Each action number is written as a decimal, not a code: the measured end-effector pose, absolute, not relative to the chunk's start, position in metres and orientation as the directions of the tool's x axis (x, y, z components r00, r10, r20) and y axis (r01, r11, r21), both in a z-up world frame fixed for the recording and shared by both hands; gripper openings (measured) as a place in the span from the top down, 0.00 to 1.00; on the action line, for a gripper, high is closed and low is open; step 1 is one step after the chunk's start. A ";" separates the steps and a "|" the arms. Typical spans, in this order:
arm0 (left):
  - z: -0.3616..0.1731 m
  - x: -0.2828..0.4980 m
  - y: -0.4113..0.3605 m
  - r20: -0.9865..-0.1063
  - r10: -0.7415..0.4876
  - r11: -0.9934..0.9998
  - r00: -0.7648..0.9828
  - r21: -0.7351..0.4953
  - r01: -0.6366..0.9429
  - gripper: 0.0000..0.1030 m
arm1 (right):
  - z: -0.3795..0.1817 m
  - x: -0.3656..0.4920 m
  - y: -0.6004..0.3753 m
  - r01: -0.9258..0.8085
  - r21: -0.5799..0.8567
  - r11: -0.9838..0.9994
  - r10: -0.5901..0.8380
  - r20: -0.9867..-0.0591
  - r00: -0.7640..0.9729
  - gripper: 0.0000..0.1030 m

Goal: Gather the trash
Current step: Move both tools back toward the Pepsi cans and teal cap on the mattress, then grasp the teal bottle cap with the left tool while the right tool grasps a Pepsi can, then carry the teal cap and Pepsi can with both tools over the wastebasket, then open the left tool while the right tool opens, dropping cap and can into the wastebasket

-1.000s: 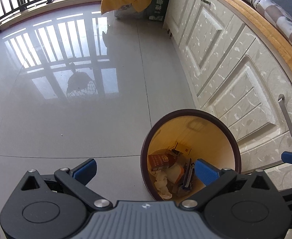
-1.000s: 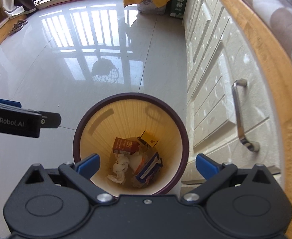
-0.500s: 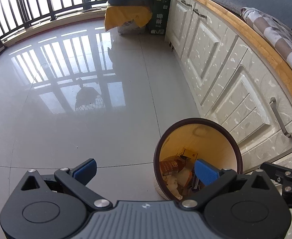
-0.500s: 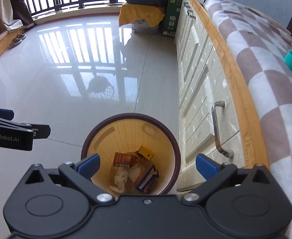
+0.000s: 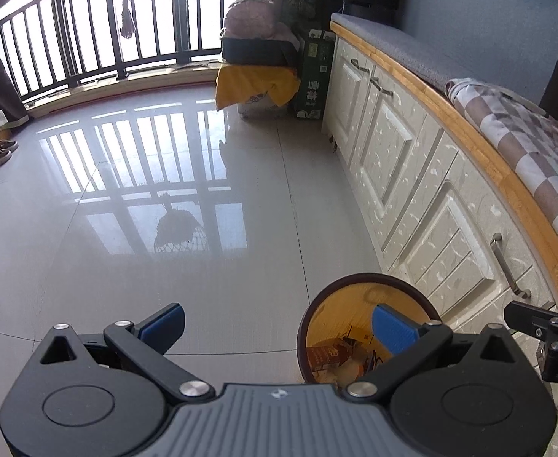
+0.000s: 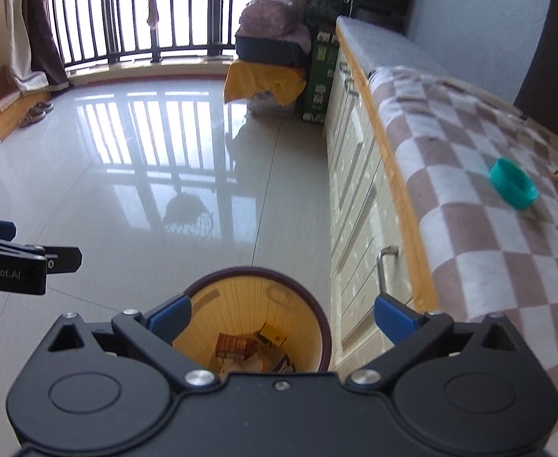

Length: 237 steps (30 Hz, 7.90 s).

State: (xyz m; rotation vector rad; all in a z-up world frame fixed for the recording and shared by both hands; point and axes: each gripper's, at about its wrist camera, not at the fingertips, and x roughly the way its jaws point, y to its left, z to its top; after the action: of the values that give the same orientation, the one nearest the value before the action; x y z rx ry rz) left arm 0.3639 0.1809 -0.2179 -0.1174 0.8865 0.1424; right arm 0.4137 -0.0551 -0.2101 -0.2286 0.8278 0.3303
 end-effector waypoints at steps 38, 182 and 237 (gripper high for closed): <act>-0.168 0.387 -0.026 -0.391 -0.190 0.982 0.901 -0.095 0.166 0.00 | -0.145 0.439 -0.318 -0.001 0.030 1.000 0.014 -0.420 0.907 0.00; -0.260 0.377 0.128 -0.670 -0.184 0.975 0.719 -0.217 0.047 0.52 | -0.228 0.431 -0.121 -0.301 0.285 0.910 0.410 -0.726 0.552 0.74; -0.421 0.438 0.128 -0.938 -0.206 0.976 0.278 -0.217 -0.010 0.36 | -0.440 0.484 -0.056 -0.252 0.163 0.954 0.206 -0.966 0.156 0.60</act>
State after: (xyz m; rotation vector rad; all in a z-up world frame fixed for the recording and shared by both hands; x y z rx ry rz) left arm 0.4381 0.1283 -0.4209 -0.1937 1.2851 -0.1327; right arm 0.4838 -0.0557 -0.4396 -0.0395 1.3757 0.3275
